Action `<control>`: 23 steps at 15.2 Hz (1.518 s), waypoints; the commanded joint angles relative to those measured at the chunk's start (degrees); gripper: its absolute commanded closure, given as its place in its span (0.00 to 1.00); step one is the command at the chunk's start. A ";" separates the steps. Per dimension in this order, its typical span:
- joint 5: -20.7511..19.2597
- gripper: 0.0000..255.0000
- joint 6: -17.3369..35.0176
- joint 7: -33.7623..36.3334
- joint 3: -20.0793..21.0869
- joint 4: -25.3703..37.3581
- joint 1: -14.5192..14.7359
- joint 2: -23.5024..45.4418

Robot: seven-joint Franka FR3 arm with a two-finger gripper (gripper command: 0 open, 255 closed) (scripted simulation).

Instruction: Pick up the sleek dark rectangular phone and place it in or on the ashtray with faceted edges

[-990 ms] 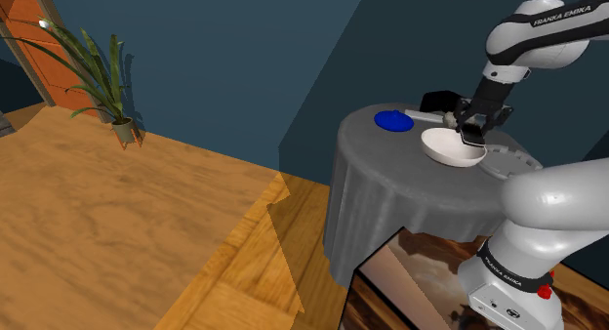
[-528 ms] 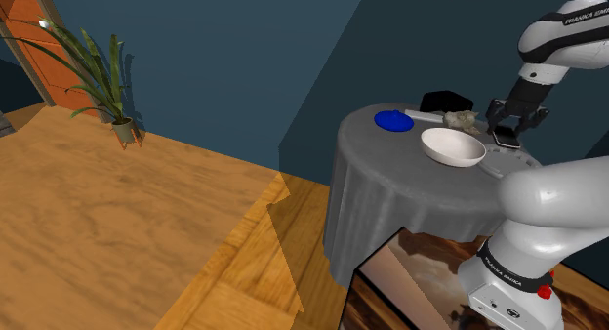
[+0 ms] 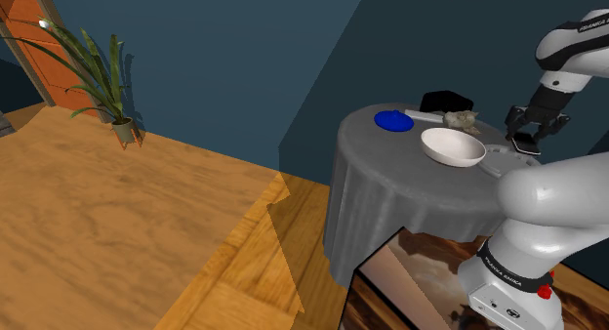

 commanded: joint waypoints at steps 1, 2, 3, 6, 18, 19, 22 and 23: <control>-0.16 1.00 1.80 -0.13 -0.45 -1.00 0.04 0.77; -0.24 1.00 2.70 -0.18 -0.68 -1.54 0.05 1.14; -0.32 1.00 3.61 -0.24 -0.90 -2.06 0.06 1.53; -0.52 1.00 6.38 -0.45 -1.61 -3.56 0.13 2.83; -0.70 1.00 10.59 -0.82 -2.72 -5.54 0.35 5.08; -0.70 0.00 10.59 -0.82 -2.72 -5.54 0.35 5.09; -0.70 0.00 10.59 -0.82 -2.72 -5.54 0.35 5.09; -0.70 0.00 10.58 -0.82 -2.72 -5.54 0.35 5.09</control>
